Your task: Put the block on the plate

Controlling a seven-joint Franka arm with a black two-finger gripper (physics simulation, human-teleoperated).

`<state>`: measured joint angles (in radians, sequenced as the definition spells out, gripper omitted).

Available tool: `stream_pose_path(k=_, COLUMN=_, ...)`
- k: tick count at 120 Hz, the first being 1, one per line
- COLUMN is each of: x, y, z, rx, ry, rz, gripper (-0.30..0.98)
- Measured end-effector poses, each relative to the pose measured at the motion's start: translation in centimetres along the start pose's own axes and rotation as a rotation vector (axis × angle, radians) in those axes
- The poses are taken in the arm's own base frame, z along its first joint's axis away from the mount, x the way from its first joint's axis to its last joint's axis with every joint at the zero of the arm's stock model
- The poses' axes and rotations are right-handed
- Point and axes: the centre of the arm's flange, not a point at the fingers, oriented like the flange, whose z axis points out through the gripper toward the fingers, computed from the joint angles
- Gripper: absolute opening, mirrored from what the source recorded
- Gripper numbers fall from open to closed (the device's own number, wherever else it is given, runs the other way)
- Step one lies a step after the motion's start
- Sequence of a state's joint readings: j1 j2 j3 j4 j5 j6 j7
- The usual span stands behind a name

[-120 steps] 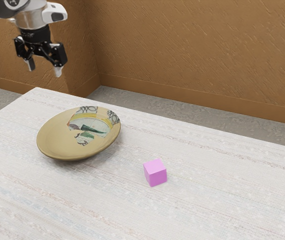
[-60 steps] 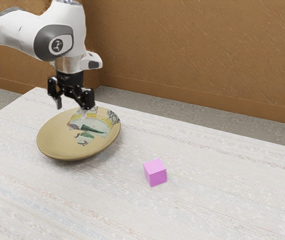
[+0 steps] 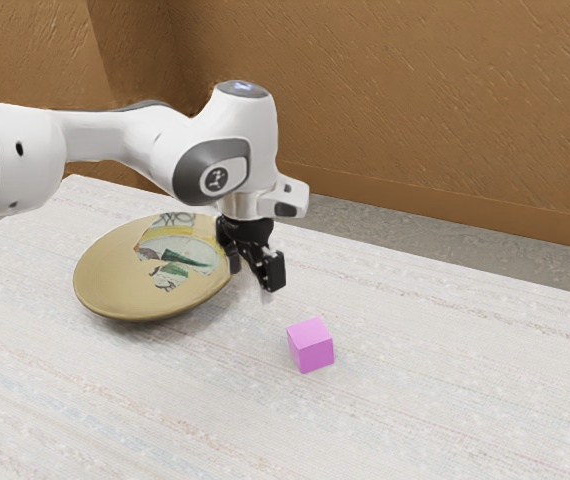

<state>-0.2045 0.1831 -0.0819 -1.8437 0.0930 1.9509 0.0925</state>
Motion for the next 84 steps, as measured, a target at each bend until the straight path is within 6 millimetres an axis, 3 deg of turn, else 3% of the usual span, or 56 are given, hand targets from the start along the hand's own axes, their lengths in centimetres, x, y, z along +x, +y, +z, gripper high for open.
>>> stream_pose_path(k=12, x=0.3, y=2.3, z=2.1, rx=-0.025, ry=-0.007, rz=0.071, gripper=0.69)
stream_pose_path(k=35, x=2.2, y=2.7, z=6.7, rx=-0.056, ry=-0.012, rz=0.124, gripper=0.69)
stream_pose_path(k=53, x=3.6, y=2.4, z=8.7, rx=-0.079, ry=0.011, rz=0.136, gripper=0.69)
stream_pose_path(k=84, x=5.9, y=0.3, z=9.9, rx=-0.08, ry=0.054, rz=0.142, gripper=0.69)
